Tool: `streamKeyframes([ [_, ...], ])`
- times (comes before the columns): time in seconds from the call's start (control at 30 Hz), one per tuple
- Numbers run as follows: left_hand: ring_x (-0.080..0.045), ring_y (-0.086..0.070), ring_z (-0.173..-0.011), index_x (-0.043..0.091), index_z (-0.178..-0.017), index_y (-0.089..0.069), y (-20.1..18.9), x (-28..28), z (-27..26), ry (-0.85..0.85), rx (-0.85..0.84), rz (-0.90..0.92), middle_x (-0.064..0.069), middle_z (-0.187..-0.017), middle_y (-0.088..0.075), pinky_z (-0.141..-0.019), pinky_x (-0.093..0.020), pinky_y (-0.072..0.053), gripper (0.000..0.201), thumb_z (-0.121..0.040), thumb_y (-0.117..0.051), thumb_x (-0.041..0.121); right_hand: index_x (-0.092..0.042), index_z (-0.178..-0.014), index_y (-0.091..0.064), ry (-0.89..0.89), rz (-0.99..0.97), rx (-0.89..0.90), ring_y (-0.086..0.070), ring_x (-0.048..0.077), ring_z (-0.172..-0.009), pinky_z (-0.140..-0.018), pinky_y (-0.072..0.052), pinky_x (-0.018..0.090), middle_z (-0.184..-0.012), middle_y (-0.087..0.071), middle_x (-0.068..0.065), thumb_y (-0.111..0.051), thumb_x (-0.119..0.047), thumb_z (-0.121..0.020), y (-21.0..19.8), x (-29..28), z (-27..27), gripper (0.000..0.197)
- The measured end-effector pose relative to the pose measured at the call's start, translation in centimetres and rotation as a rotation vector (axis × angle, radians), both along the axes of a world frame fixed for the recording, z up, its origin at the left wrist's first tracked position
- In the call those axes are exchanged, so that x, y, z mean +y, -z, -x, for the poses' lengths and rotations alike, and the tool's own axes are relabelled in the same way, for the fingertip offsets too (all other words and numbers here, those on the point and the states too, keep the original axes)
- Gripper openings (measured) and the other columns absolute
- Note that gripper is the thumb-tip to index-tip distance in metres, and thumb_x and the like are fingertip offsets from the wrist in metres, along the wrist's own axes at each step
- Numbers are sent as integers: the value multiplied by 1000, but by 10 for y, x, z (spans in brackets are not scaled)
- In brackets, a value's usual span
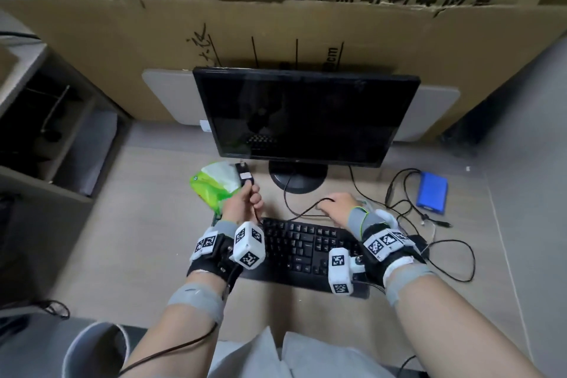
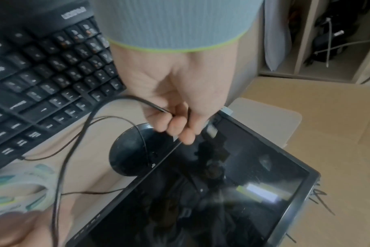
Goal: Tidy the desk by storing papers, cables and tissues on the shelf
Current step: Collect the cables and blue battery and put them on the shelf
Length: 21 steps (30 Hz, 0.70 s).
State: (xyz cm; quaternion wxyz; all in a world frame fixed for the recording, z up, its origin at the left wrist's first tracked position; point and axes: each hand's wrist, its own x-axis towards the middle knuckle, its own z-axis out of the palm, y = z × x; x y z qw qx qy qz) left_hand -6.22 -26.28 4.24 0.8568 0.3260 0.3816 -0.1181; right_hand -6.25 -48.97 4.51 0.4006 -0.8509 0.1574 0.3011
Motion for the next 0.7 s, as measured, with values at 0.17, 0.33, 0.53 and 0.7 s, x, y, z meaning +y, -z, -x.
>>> streamKeyframes([
  [0.17,-3,-20,-26,16,-83,-51,-16,-1,7,284,0,-6,10,-39,-25,-25,-15,-16,31,-99,-49,44,-17,-46,-53,-27,-10,5,-44,20,-52,-62,-39,28,-43,-49,-6,-64,-27,-79,-14,26,-10,36],
  [0.33,-6,-17,-28,18,-72,-44,-35,11,3,620,4,-145,10,-38,-18,-28,-15,-18,46,-96,-43,58,-17,-46,-53,64,75,71,-49,20,-46,-60,-42,25,-33,-48,-5,-59,-26,-73,-24,47,-8,30],
  [0.53,-5,-39,-25,0,-92,-61,-19,30,3,770,193,-206,0,-41,-55,-26,-13,-26,45,-108,-28,26,-15,-49,-56,199,43,96,-47,13,-37,-56,-43,23,-38,-53,-5,-61,-19,-76,-39,67,-7,28],
  [0.7,0,-60,-41,5,-109,-48,-9,46,6,505,256,-135,0,-63,-69,-43,-13,-46,20,-107,-30,12,-16,-50,-51,124,26,105,-37,10,-29,-42,-33,19,-35,-47,-5,-59,-19,-82,-56,76,10,33],
])
